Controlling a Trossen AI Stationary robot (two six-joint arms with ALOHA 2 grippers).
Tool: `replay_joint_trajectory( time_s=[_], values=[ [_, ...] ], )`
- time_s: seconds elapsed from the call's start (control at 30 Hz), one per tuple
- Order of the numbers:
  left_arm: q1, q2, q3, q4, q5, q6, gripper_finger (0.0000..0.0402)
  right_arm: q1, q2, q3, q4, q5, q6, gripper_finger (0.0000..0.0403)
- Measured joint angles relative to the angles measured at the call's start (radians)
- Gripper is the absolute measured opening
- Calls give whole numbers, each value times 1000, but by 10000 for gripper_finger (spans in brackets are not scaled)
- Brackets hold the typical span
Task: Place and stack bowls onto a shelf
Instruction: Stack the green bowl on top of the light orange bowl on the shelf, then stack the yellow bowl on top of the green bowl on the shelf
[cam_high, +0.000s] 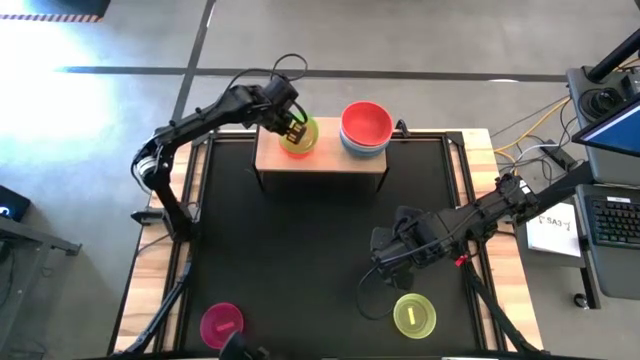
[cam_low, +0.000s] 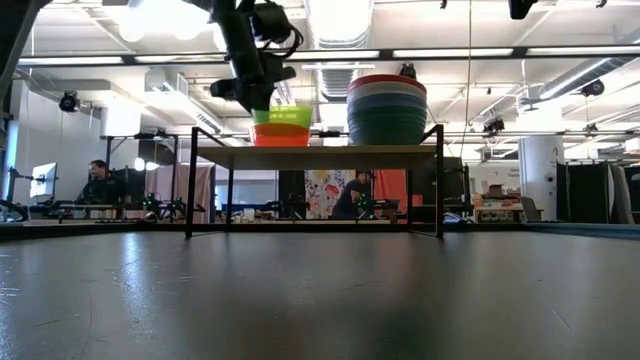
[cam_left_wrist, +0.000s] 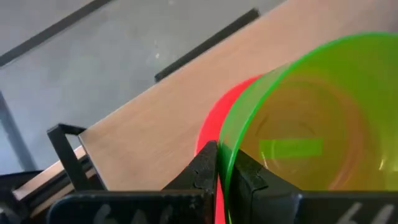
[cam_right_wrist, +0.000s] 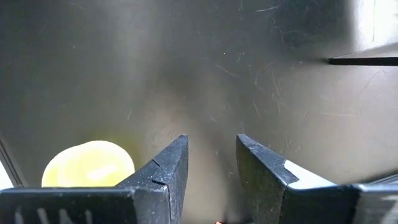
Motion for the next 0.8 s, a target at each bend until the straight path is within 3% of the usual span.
replay_joint_trajectory(
  time_s=[0.43,0.8],
  values=[
    [19,24,0,-34,-13,5,4,0,0,0,-1,-1,-19,123],
    [19,16,0,-59,-14,17,87,-2,0,0,-2,-2,-33,123]
  ],
)
